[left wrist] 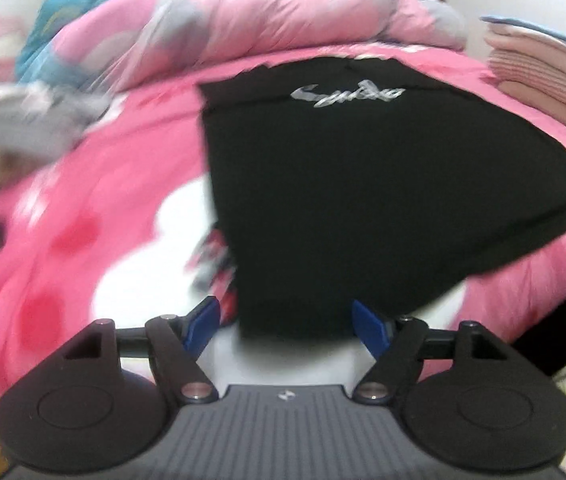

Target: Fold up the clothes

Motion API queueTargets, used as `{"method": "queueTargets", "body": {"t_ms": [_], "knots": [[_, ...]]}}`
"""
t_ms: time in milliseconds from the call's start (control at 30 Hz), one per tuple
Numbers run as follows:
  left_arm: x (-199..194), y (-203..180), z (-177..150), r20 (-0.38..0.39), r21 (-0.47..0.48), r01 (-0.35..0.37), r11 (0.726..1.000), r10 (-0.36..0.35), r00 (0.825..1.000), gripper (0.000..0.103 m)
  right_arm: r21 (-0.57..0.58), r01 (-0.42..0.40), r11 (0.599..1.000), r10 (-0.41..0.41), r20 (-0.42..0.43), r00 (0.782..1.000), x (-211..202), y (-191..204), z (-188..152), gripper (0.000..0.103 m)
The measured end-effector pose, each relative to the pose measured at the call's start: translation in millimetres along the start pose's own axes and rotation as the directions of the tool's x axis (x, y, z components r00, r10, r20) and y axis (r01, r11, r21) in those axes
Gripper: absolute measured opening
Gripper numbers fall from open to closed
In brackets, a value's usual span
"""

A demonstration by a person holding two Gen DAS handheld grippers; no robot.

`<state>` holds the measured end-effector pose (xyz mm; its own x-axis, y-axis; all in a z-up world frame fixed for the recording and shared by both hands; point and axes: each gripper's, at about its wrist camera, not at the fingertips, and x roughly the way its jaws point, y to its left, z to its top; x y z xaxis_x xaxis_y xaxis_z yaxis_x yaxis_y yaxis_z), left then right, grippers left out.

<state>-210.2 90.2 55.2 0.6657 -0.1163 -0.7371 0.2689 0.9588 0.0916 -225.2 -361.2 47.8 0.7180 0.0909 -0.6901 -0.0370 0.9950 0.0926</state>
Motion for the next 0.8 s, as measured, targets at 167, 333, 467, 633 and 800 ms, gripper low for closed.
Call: {"method": "queueTargets", "body": {"t_ms": [167,333,467,633,800], "knots": [[-23,12,-7,0.024,-0.048,-0.03,0.998,0.031,0.999,0.074,0.136,-0.015,0.991,0.009,0.04,0.999,-14,-15,-1,0.022],[-21,10,7,0.09,-0.084,0.007,0.996,0.0,0.996,0.073,0.223,-0.073,0.972,0.047,0.122,0.991,-17,-21,9,0.025],[-4,5,17,0.103,-0.125,0.038,0.991,-0.025,0.994,0.069,0.261,-0.067,0.963,0.035,0.124,0.992,-14,-29,12,0.028],[21,10,22,0.09,-0.242,0.07,0.968,-0.049,0.995,0.066,0.35,-0.041,0.936,0.004,0.104,0.995,-12,-49,4,0.034],[29,9,25,0.072,-0.235,0.062,0.97,-0.046,0.996,0.058,0.431,-0.065,0.9,0.021,0.106,0.994,-5,-68,5,0.034]]}}
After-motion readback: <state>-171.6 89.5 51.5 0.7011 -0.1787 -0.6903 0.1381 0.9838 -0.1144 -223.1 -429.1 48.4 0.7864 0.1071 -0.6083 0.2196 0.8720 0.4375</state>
